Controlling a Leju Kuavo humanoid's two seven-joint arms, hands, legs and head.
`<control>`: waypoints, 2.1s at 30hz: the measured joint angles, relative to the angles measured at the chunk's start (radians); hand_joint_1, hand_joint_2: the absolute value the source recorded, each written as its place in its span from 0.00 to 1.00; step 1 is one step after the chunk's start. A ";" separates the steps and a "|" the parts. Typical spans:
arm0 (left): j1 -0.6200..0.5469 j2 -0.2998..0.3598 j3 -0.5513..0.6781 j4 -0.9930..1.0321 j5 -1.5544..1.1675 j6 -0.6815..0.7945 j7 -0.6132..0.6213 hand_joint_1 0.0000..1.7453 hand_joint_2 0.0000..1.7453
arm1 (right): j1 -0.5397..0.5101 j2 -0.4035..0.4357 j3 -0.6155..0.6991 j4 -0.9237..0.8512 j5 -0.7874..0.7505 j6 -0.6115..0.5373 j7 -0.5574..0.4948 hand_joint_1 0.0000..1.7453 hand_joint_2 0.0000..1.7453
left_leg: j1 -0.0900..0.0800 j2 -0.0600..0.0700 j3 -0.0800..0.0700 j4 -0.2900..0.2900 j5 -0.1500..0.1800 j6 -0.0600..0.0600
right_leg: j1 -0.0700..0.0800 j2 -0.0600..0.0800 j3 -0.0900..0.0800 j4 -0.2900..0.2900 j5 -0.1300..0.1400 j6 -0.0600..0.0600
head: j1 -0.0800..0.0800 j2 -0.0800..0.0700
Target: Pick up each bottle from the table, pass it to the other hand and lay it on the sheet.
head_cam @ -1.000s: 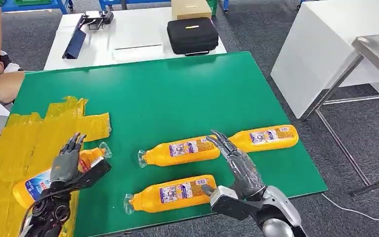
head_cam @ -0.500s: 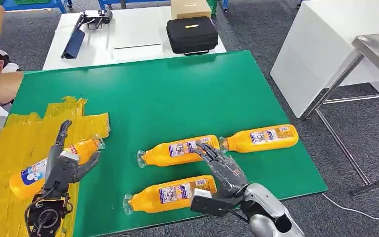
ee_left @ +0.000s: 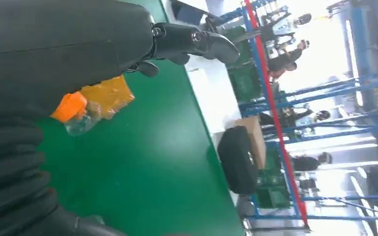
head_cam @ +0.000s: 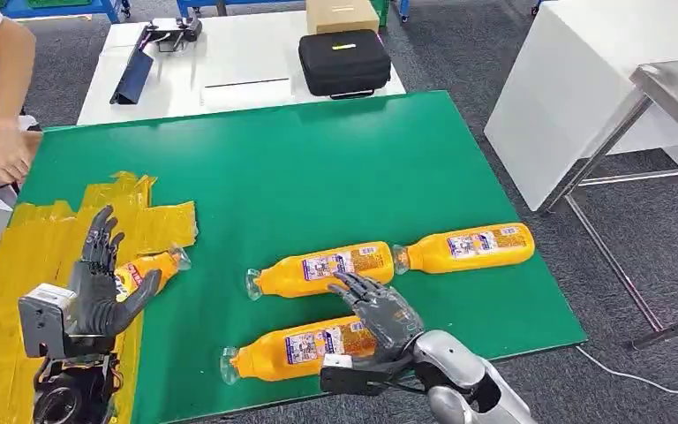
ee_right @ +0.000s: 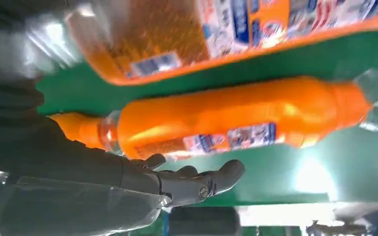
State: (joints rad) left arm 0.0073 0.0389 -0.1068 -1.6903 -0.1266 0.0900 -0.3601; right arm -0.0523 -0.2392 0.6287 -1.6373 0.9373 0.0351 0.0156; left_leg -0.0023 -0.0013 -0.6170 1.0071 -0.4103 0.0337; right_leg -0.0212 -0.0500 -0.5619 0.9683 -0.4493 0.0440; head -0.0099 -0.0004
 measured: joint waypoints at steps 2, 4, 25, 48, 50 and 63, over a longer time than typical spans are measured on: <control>0.002 -0.001 -0.001 -0.012 0.001 -0.004 -0.001 0.00 1.00 | -0.007 0.000 0.017 0.010 0.005 0.010 0.000 0.00 1.00 | 0.000 0.000 0.000 0.000 0.000 0.000 | 0.000 0.000 0.000 0.000 0.000 0.000 | 0.000 0.000; 0.002 -0.002 -0.005 -0.018 0.002 -0.004 -0.001 0.00 1.00 | -0.011 0.002 0.033 0.018 0.008 0.019 0.000 0.00 1.00 | 0.000 0.000 0.000 0.000 0.000 0.000 | 0.000 0.000 0.000 0.000 0.000 0.000 | 0.000 0.000; -0.010 -0.005 -0.031 -0.025 0.000 0.013 0.003 0.00 1.00 | -0.033 0.024 0.101 0.087 0.021 0.083 0.028 0.00 1.00 | 0.000 0.000 0.000 0.000 0.000 0.000 | 0.000 0.000 -0.001 0.000 0.000 0.000 | 0.000 0.000; -0.029 -0.007 -0.054 -0.025 0.001 0.026 0.029 0.00 1.00 | -0.101 0.042 0.134 0.196 0.080 0.162 0.092 1.00 1.00 | 0.000 0.002 0.008 0.000 -0.001 0.000 | 0.000 0.001 -0.003 -0.001 -0.002 -0.001 | 0.000 0.000; -0.028 -0.010 -0.054 -0.025 0.000 0.025 0.032 0.00 1.00 | -0.102 0.042 0.134 0.198 0.076 0.150 0.092 1.00 1.00 | 0.000 0.001 0.008 0.000 -0.001 0.000 | 0.000 0.001 -0.002 -0.001 -0.002 -0.001 | 0.000 0.000; 0.039 -0.010 -0.032 -0.094 0.059 -0.030 0.101 0.00 1.00 | 0.062 0.115 -0.030 0.090 -0.345 -0.220 -0.104 1.00 1.00 | 0.001 0.001 0.000 0.000 -0.001 0.000 | 0.000 0.000 -0.001 0.000 -0.001 -0.001 | 0.000 0.000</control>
State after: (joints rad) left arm 0.0465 0.0290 -0.1385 -1.7845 -0.0672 0.0596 -0.2594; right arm 0.0092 -0.1240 0.5990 -1.5476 0.5927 -0.1852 -0.0884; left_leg -0.0017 -0.0005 -0.6172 1.0072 -0.4113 0.0336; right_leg -0.0208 -0.0500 -0.5630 0.9684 -0.4504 0.0427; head -0.0095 -0.0004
